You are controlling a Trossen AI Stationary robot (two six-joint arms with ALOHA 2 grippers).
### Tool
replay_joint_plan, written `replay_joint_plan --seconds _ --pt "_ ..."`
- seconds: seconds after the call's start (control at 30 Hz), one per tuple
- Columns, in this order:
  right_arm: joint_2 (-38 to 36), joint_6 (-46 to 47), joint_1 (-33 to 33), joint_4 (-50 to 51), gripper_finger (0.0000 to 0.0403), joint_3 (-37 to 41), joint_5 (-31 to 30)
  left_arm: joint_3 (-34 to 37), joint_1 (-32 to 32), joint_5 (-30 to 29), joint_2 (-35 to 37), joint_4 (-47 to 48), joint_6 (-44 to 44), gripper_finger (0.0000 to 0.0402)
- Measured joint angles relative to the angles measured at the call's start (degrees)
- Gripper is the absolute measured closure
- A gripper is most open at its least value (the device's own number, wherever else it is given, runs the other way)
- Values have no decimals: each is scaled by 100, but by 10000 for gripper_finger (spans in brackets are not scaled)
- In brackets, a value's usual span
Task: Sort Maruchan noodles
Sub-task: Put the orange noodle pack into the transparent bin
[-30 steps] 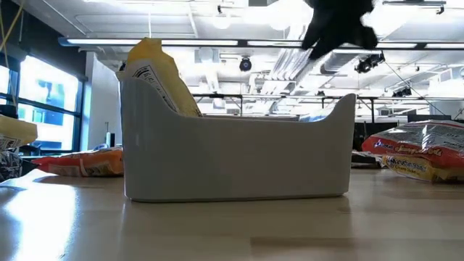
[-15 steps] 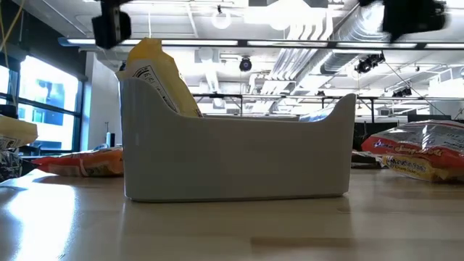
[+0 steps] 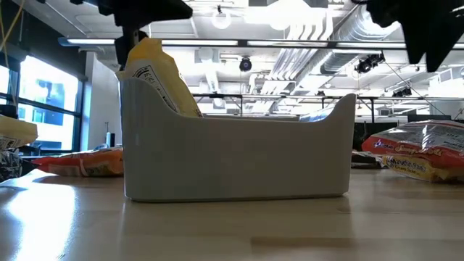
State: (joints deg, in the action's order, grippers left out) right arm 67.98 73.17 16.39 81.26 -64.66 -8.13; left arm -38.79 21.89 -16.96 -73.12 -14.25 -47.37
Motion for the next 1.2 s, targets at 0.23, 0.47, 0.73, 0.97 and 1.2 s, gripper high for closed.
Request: replay_joint_plan --seconds 0.23,0.47,0.73,0.97,1.2 --pt "-760 -892 -811 -1219 128 1186 716 0 -325 469 0 -300 135 401" --pt "-1830 -816 -1058 -1666 128 1963 651 0 -367 287 -2 -371 -86 401" --pt "-2206 -741 -1168 -1809 128 2696 1229 0 -656 451 -2 -368 -362 401" --pt "-2194 -751 -1191 -1795 128 2718 839 0 -1108 760 -2 -366 -546 401" --pt "-2190 -595 -1192 -1916 128 2856 820 0 -1669 1145 -2 -366 -789 401"
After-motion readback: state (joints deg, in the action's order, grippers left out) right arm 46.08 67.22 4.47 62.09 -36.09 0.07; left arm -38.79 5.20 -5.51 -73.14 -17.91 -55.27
